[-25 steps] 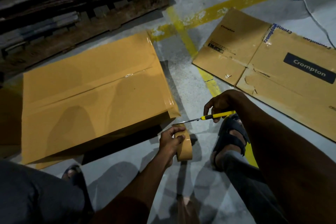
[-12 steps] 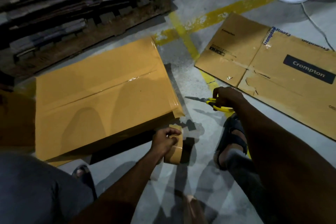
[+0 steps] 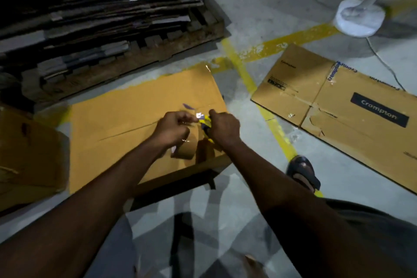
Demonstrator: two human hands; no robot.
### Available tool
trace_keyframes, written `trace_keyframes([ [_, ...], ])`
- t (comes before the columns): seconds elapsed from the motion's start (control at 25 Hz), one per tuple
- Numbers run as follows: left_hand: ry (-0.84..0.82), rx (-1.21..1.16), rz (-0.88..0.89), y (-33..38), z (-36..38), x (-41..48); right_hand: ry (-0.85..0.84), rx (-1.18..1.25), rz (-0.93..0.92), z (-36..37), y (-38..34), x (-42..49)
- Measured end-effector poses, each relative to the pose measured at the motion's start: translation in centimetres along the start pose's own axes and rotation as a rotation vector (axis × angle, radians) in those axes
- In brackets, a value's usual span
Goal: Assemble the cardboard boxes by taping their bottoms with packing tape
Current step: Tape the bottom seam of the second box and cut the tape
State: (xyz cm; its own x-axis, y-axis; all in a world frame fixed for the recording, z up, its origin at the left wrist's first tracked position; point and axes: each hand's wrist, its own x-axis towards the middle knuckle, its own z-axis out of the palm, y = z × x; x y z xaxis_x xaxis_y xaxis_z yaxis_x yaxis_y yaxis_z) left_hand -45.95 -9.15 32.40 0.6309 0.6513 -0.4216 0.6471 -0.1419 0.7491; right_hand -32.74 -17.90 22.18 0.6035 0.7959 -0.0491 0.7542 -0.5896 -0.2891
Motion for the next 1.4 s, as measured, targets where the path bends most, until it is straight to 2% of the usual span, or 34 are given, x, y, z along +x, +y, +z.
trace_keyframes([
  [0.12,0.154,0.166,0.077,-0.6,-2.5,1.1,-0.059,0.023,0.020,2.9,-3.3,0.4],
  [0.24,0.270,0.151,0.006,-2.3,-3.9,1.9,-0.112,0.042,0.032,4.4,-3.4,-0.1],
  [0.4,0.316,0.081,-0.056,-2.3,-4.4,1.9,-0.166,0.085,-0.012,3.3,-2.9,-1.0],
  [0.52,0.329,0.069,-0.050,-0.7,-3.8,0.7,-0.222,0.245,0.123,0.6,-2.4,-0.5],
  [0.76,0.318,0.101,0.079,3.6,-4.0,1.4,-0.173,0.703,0.457,-1.4,3.7,-1.2],
  [0.92,0.314,0.047,0.160,6.3,-3.3,3.8,-0.461,0.972,0.708,-2.4,8.5,-3.9],
  [1.04,0.311,0.065,0.163,6.3,-3.0,4.6,-0.581,1.031,0.722,-1.7,9.4,-5.5],
  [1.4,0.290,0.069,0.127,5.1,-3.3,4.7,-0.507,1.075,0.760,0.1,9.2,-5.3],
])
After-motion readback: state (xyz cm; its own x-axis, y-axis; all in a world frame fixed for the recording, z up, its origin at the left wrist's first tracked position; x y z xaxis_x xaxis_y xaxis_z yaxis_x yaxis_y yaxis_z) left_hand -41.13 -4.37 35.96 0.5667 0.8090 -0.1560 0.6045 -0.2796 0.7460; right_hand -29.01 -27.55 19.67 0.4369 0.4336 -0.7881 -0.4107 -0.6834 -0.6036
